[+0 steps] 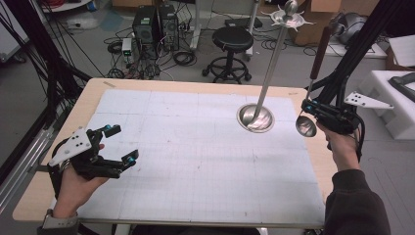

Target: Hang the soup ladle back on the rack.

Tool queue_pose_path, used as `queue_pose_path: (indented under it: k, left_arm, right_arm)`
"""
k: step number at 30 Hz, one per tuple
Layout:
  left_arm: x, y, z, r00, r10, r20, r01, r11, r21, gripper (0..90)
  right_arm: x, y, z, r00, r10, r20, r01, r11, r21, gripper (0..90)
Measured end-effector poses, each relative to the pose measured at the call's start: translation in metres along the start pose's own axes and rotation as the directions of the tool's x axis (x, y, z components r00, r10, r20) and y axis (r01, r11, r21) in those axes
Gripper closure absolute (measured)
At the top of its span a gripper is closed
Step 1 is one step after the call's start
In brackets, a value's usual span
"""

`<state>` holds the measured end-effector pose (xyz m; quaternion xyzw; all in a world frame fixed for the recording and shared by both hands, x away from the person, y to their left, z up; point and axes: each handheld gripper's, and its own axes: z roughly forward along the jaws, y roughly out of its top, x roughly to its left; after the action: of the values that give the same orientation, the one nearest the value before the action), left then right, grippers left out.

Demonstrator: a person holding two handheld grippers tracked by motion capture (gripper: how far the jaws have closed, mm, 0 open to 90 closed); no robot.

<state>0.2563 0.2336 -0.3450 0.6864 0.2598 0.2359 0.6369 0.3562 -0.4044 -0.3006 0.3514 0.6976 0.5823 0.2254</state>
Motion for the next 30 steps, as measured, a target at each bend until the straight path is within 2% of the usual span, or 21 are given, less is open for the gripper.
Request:
queue_pose_path:
  k: [10, 18, 22, 27, 30]
  left_arm:
    - [0.005, -0.006, -0.007, 0.9994, -0.016, -0.032, 0.016, 0.9998, 0.008, 2.8]
    - [0.006, -0.01, -0.011, 0.9979, -0.03, -0.058, 0.03, 0.9994, 0.016, 2.8]
    - [0.006, -0.01, -0.016, 0.9972, -0.029, -0.069, 0.03, 0.9995, 0.012, 2.8]
    - [0.006, -0.009, -0.022, 0.999, -0.027, -0.037, 0.026, 0.9992, -0.032, 2.8]
    - [0.004, -0.009, -0.021, 0.9991, -0.025, -0.035, 0.024, 0.9993, -0.029, 2.8]
  right_arm:
    - [-0.017, 0.005, 0.017, 0.9998, 0.008, 0.016, -0.008, 0.999, 0.032, 84.3]
    - [-0.03, 0.016, 0.027, 0.9999, 0.005, 0.011, -0.005, 1.0, 0.019, 84.3]
    - [-0.035, 0.015, 0.028, 0.9998, 0.014, 0.012, -0.014, 1.0, 0.015, 84.3]
    - [-0.04, 0.013, 0.03, 0.9996, 0.026, -0.006, -0.026, 0.999, 0.018, 84.3]
    - [-0.043, 0.014, 0.031, 0.999, 0.039, -0.019, -0.039, 0.999, 0.019, 84.3]
